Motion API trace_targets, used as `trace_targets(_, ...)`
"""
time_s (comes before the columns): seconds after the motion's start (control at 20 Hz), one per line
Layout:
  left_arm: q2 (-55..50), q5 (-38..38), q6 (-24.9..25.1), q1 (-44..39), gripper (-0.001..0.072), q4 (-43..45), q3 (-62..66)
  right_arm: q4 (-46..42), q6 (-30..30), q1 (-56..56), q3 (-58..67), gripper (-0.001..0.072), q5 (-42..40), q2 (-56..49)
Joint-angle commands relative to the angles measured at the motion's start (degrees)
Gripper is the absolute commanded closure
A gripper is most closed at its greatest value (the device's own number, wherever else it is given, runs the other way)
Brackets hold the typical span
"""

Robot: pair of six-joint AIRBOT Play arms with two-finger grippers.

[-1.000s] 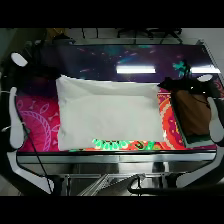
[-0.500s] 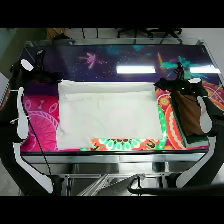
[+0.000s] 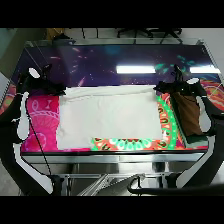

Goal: Fold the shirts.

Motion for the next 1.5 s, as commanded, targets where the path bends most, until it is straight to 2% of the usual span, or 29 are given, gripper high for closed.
trace_targets(0.0,0.0,-4.1,-5.4,-0.4,0.0694,6.1,-1.5,-0.5,0.0,0.0,0.1,0.0692,0.2,-0.1)
trace_targets(0.25,0.1,-6.7,-6.0,-0.8,0.0690,6.3,-1.4,-0.5,0.0,0.0,0.1,0.0680,0.2,-0.1)
trace_targets(0.3,0.2,-7.1,-6.0,-0.9,0.0687,6.3,-1.4,-0.5,0.0,0.0,0.1,0.0572,0.2,0.0)
trace_targets(0.35,0.8,-7.7,-6.0,-0.9,0.0467,5.8,-1.4,-0.5,0.0,-0.1,0.2,0.0445,0.2,0.5)
trace_targets(0.4,1.6,-8.3,-6.0,-0.9,0.0114,4.3,-1.4,-0.5,0.0,-0.2,0.2,0.0414,1.1,1.6)
trace_targets(0.45,3.0,-8.7,-6.0,-0.4,0.0011,2.4,-1.4,-0.6,0.0,-0.6,0.2,0.0414,2.0,3.0)
trace_targets(0.55,6.5,-10.4,-5.9,0.6,0.0011,0.9,-1.4,-4.3,1.3,-1.7,0.2,0.0414,4.1,7.1)
trace_targets(0.6,8.5,-12.1,-5.9,1.3,0.0012,1.0,-1.5,-9.0,4.7,-2.4,0.2,0.0397,5.3,9.7)
trace_targets(0.65,10.4,-14.7,-5.8,2.2,0.0012,1.0,-1.6,-13.7,8.1,-3.1,0.2,0.0330,7.0,12.0)
trace_targets(0.7,12.5,-16.9,-5.7,3.1,0.0012,1.0,-3.2,-17.1,10.6,-3.7,0.0,0.0326,9.6,13.9)
trace_targets(0.8,18.4,-18.3,-5.0,4.8,0.0012,1.0,-12.0,-18.4,11.0,-5.5,-3.4,0.0332,15.3,17.8)
trace_targets(0.85,21.5,-17.6,-4.6,5.7,0.0013,1.0,-18.0,-18.4,11.0,-6.2,-6.4,0.0356,16.9,19.6)
trace_targets(1.1,34.9,-8.4,-2.3,11.4,0.0012,0.8,-50.0,-18.3,10.1,-12.0,-26.3,0.0356,17.9,29.5)
trace_targets(1.25,37.1,-5.6,-0.3,15.6,0.0013,-0.5,-59.3,-18.3,9.6,-15.5,-33.8,0.0357,18.4,33.4)
trace_targets(1.45,37.1,0.7,5.8,17.8,0.0013,-9.4,-65.9,-18.2,9.0,-15.7,-39.4,0.0356,18.3,34.6)
